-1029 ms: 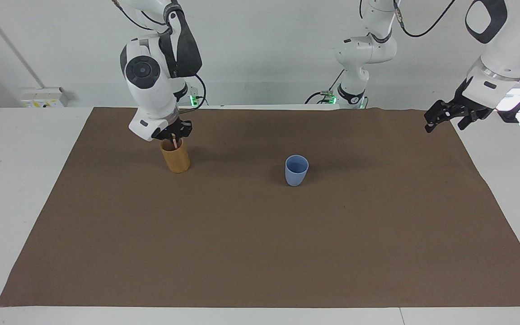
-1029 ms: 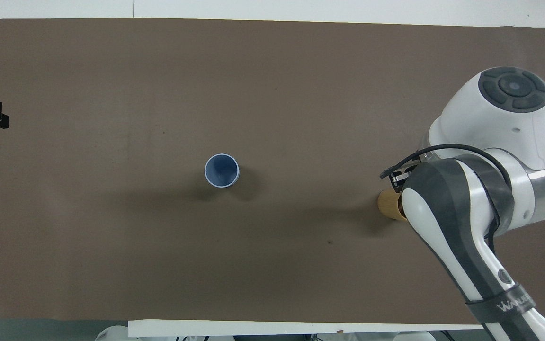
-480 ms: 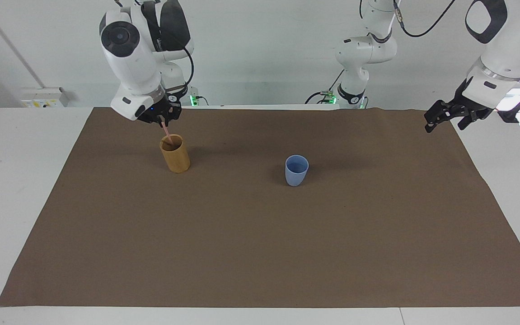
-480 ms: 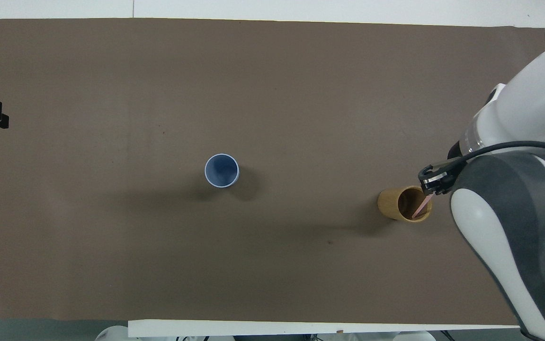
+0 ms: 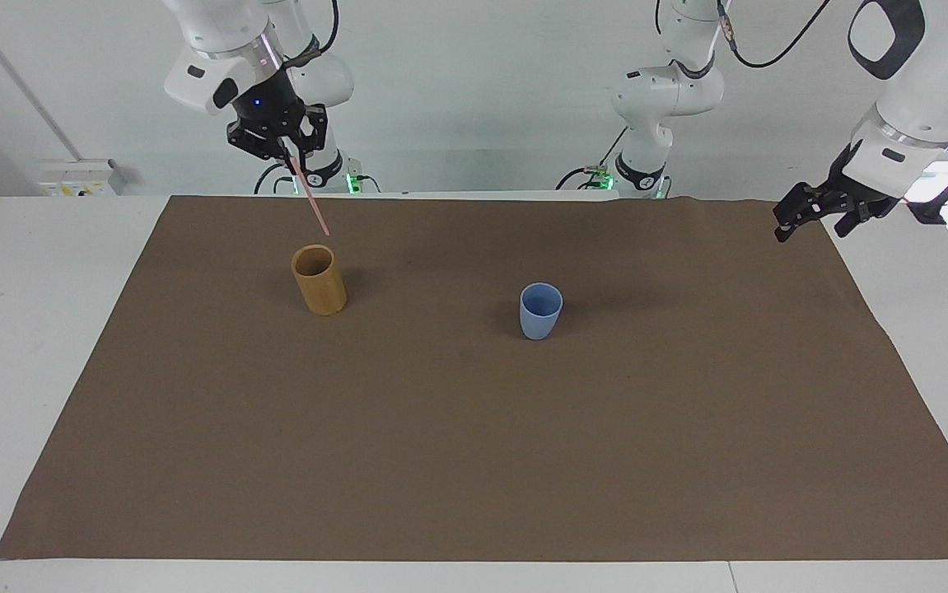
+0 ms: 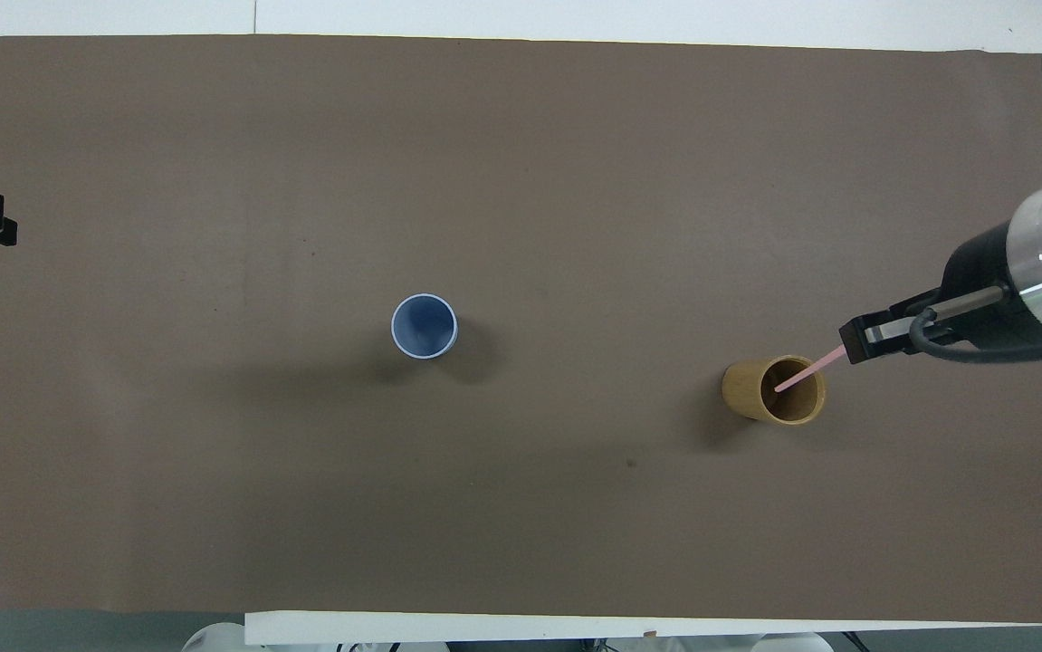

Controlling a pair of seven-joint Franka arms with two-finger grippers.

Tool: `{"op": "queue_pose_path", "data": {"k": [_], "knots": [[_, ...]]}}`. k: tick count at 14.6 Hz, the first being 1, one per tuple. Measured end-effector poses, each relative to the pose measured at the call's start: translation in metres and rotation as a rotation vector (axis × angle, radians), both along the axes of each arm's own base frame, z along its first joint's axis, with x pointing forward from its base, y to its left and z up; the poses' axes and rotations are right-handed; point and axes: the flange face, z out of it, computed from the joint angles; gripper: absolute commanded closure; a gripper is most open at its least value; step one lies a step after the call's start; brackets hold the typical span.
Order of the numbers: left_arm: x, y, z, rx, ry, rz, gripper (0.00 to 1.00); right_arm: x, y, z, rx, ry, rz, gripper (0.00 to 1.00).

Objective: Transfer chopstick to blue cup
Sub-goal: 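Lift the pink chopstick out of the tan cup with the right gripper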

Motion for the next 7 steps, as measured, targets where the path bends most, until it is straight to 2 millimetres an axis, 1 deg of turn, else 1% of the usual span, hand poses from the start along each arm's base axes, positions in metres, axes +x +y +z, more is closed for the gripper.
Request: {"op": "queue_pose_path", "data": {"k": [1, 2, 3, 5, 7], "knots": [[0.0, 0.0, 0.0, 0.0, 0.0, 0.0, 0.0, 0.007, 0.008, 0.005, 0.04, -0.039, -0.034, 1.0], [0.0, 0.0, 0.0, 0.0, 0.0, 0.0, 0.0, 0.013, 0.02, 0.008, 0.081, -0.071, -0.076, 1.0], [0.0, 0.0, 0.0, 0.0, 0.0, 0.0, 0.0, 0.017, 0.038, 0.01, 0.117, -0.104, -0.119, 1.0], [0.0, 0.0, 0.0, 0.0, 0.0, 0.0, 0.0, 0.016, 0.089, 0.013, 0.164, -0.156, -0.187, 1.0], [0.0, 0.0, 0.0, 0.0, 0.0, 0.0, 0.0, 0.004, 0.151, 0.009, 0.204, -0.166, -0.248, 1.0]]}}
